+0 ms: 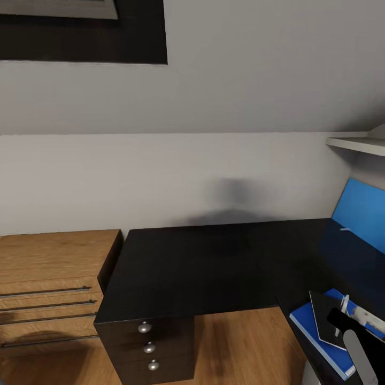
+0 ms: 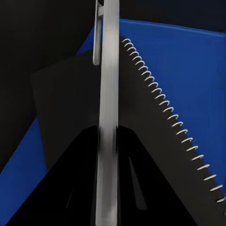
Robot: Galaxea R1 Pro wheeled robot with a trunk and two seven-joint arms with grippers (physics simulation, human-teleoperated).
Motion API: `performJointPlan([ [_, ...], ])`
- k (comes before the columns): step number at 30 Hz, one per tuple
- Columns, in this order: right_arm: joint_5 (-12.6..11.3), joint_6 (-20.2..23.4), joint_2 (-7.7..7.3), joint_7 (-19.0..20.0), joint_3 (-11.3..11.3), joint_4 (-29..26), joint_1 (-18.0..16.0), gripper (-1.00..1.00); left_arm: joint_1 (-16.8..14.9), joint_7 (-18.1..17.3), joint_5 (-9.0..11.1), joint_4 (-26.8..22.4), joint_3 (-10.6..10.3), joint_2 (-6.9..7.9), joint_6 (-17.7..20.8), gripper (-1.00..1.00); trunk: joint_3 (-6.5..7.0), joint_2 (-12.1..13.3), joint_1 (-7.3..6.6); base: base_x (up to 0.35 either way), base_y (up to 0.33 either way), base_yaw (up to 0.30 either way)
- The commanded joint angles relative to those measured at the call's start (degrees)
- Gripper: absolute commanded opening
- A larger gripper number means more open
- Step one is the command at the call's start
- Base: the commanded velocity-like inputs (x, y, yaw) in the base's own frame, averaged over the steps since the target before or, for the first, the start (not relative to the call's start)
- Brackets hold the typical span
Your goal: In the bedroom, organize the workspace by keeping the computer under the desk, ensuring the monitor is on the desk, placing the keyboard on the desk next to the monitor, placing the mouse on the desk next to the keyboard, moving the folder from the swivel chair onto the desk next to the mouse, stacking the notebook on top of the folder with the pen on top of the notebook, and positioning the swivel chair next to the desk.
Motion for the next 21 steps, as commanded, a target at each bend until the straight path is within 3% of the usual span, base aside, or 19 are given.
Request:
performJointPlan([
  [1, -0.4, 0.1, 0.01, -0.3, 0.0, 0.0, -0.1, -1.00, 0.0, 0.0, 0.6, -0.2, 0.1, -0.04, 0.4, 1.00, -0.06, -0.1, 0.01, 0.000, 0.000, 0.000],
  [8, -0.3, 0.0, -0.02, -0.3, -0.1, 1.1, -0.3, -1.00, 0.0, 0.0, 0.6, -0.1, 0.1, -0.05, 0.4, 1.00, -0.06, -0.1, 0.01, 0.071, 0.000, 0.000],
  [9, -0.2, -1.0, -0.11, -0.2, -0.1, 4.8, -2.1, -1.00, 0.0, 0.0, 0.6, -0.1, 0.1, -0.05, 0.4, 1.00, -0.06, -0.1, 0.01, 0.019, 0.000, 0.000],
  [12, -0.1, -3.3, -0.36, -0.2, -0.1, 8.5, -4.2, -1.00, 0.0, 0.0, 0.6, -0.1, 0.1, -0.05, 0.4, 1.00, -0.06, -0.1, 0.01, 0.009, 0.000, 0.000],
  [21, -0.1, -4.9, -0.80, -0.2, -0.1, 11.0, -5.5, -1.00, 0.0, 0.0, 0.6, -0.1, 0.0, -0.05, 0.4, 1.00, -0.06, -0.1, 0.01, 0.002, 0.000, 0.000],
])
